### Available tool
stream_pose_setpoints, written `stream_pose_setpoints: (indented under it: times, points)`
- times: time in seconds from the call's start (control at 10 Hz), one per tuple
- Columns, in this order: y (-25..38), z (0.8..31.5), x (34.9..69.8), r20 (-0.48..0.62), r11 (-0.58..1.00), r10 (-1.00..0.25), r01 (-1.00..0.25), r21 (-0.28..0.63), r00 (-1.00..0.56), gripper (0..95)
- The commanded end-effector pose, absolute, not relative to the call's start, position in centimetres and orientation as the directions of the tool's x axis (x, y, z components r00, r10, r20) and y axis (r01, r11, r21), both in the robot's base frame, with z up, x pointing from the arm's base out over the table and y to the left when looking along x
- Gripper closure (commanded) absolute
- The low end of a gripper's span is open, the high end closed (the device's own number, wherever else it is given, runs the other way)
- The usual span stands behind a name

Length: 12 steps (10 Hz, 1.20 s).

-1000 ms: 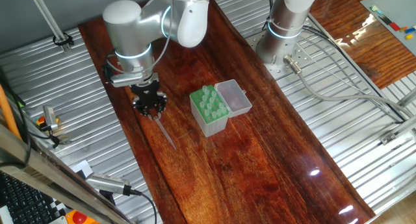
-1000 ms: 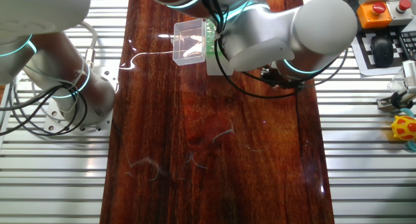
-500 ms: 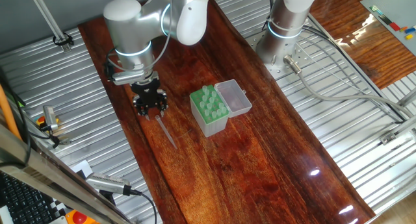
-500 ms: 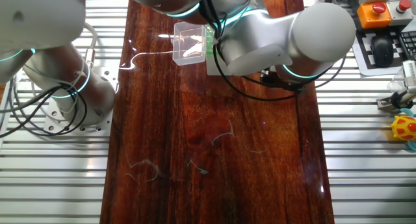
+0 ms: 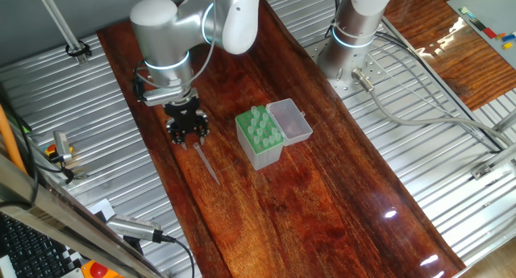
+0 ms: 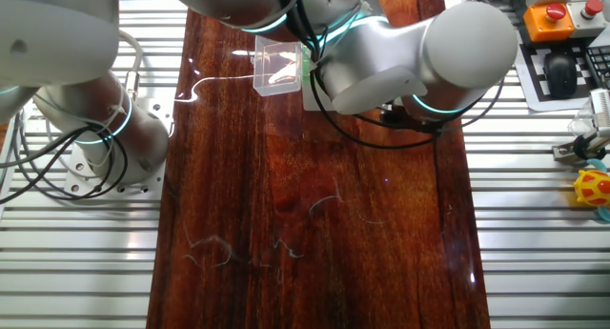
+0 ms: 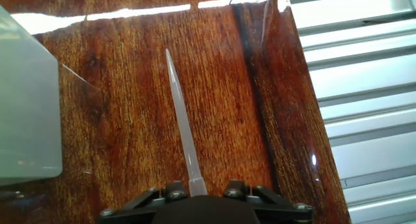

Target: Insert a large pipette tip into the holder for large pipette tips

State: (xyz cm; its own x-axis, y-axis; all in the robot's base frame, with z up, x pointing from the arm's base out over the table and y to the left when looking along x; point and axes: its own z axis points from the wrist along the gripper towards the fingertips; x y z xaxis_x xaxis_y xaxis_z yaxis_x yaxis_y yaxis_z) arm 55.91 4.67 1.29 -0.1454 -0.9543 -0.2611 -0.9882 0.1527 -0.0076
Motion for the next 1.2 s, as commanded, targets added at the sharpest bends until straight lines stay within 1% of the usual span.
stream_pose_setpoints:
  times: [0.1,0.2,0.7,0.8,1.2]
  points:
    - [4.64,1.31,55.70,-0.263,0.162,-0.952,-0.987,-0.005,-0.155,57.0]
    - [4.66,1.29,55.68,-0.264,0.164,-0.952,-0.986,-0.005,-0.157,76.0]
    - [5.08,0.91,55.70,-0.275,0.177,-0.946,-0.984,0.000,-0.170,76.0]
    - [5.20,0.75,55.71,-0.278,0.192,-0.942,-0.981,0.006,-0.186,95.0]
    - [5.19,1.36,55.65,-0.268,0.221,-0.938,-0.975,0.019,-0.218,95.0]
